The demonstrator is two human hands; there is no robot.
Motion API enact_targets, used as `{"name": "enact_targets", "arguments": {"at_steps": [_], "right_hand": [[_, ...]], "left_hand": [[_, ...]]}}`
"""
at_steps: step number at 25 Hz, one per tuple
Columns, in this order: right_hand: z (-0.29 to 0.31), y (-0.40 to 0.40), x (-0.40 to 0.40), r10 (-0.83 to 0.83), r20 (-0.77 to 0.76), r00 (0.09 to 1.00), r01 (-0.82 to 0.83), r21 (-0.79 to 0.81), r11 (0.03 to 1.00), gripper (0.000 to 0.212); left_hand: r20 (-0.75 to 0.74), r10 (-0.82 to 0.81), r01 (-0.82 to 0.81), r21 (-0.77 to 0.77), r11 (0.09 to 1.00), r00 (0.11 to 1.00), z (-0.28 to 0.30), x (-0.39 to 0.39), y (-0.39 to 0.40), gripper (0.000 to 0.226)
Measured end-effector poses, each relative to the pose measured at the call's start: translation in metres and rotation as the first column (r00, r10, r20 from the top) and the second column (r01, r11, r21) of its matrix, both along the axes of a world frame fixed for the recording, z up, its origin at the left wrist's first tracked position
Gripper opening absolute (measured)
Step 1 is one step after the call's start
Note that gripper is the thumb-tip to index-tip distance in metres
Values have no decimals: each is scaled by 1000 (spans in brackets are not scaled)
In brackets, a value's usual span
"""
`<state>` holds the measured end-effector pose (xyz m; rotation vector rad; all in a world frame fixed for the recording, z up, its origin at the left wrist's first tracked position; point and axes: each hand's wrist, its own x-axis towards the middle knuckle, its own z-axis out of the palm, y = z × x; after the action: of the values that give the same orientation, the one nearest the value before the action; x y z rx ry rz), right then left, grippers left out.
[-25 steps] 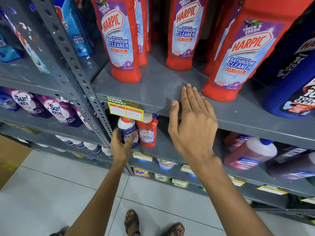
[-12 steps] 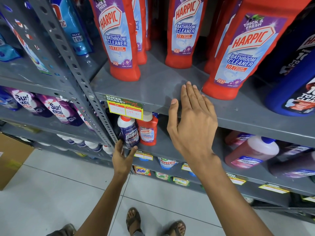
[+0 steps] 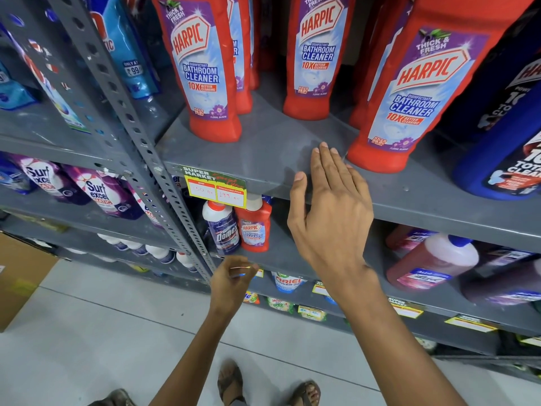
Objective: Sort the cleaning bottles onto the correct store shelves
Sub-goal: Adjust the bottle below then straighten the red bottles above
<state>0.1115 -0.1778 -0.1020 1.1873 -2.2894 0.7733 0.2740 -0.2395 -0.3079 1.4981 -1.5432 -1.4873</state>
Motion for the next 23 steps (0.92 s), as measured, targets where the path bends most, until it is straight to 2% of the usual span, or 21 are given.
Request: {"name": "enact_targets", "arguments": {"at_steps": [5, 8, 13, 15, 17, 20, 23], "right_hand": [[-1, 0, 0, 2, -1, 1000, -2, -4, 1000, 51], [-1, 0, 0, 1, 0, 1000, -1, -7, 1000, 51], [-1, 0, 0, 3, 0, 1000, -3, -13, 1000, 51], [-1, 0, 0, 7, 1, 1000, -7, -19, 1000, 51], [0, 1, 0, 10, -1, 1000, -10, -21, 1000, 50], [-1, 1, -1, 11, -7, 1000, -11, -19, 1000, 50], [-1, 1, -1, 10, -12, 1000, -11, -17, 1000, 51]], "left_hand": [[79, -137, 141, -45, 989, 987, 6, -5, 10, 21], [195, -207, 237, -147, 960, 959, 13, -6, 7, 29], [357, -214, 342, -348, 873, 909, 29, -19, -4, 39], [430, -279, 439, -337, 833, 859, 30, -25, -1, 45], [437, -309, 463, -308, 831, 845, 27, -29, 3, 49], [375, -275, 388, -268, 882, 885, 19, -28, 6, 43], [325, -228, 290, -156, 944, 918, 13, -22, 5, 40]]}}
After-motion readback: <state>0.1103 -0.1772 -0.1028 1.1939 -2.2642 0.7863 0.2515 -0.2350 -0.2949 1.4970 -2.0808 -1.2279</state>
